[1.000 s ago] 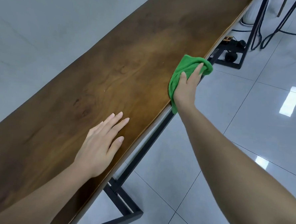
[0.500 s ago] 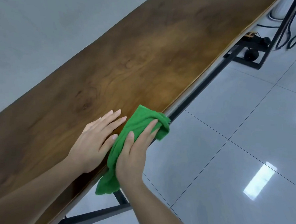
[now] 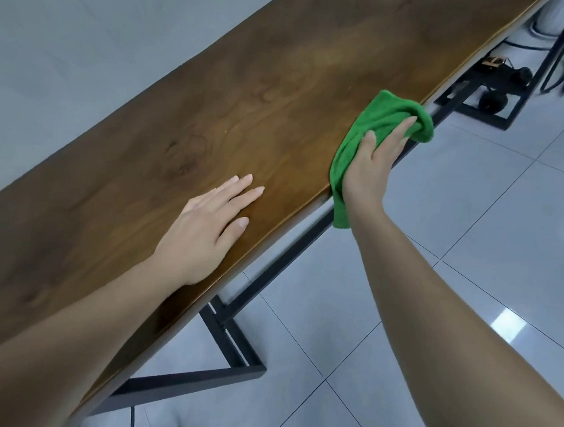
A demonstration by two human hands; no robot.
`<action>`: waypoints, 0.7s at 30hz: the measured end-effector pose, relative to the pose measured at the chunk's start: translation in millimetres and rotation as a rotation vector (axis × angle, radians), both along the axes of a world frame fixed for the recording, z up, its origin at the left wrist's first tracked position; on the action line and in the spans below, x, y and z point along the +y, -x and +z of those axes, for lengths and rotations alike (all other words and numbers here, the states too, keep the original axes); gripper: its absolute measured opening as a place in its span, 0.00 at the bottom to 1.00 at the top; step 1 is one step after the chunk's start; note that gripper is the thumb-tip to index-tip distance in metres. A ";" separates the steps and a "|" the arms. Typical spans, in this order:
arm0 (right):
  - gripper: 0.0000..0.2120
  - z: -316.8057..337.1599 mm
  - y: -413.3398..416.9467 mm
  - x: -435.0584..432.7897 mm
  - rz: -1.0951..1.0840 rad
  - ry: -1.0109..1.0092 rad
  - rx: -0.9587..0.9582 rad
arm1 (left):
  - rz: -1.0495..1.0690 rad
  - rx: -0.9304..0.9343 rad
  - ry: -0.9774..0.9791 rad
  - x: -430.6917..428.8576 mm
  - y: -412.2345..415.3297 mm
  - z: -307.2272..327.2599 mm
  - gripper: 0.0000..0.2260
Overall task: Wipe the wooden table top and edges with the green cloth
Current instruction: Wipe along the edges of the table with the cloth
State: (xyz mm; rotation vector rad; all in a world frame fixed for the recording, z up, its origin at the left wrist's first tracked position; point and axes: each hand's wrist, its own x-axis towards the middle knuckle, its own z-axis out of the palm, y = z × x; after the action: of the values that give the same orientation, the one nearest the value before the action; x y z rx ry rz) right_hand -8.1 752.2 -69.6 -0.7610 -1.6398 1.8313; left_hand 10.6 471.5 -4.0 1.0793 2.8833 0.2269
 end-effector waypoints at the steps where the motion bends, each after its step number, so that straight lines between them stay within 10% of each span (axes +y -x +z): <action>1: 0.34 1.4 -5.7 -10.7 -0.002 0.004 -0.008 | 0.006 -0.002 0.000 -2.0 -2.2 0.1 0.24; 21: 0.34 0.6 -238.3 -474.9 0.204 0.002 0.011 | -0.015 0.007 0.016 -290.7 -122.1 -8.8 0.25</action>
State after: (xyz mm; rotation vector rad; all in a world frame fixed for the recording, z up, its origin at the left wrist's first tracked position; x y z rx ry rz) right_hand 230.1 277.3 -69.1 -0.6014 -1.7645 1.9725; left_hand 132.7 180.8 -12.8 1.1010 2.8773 0.1995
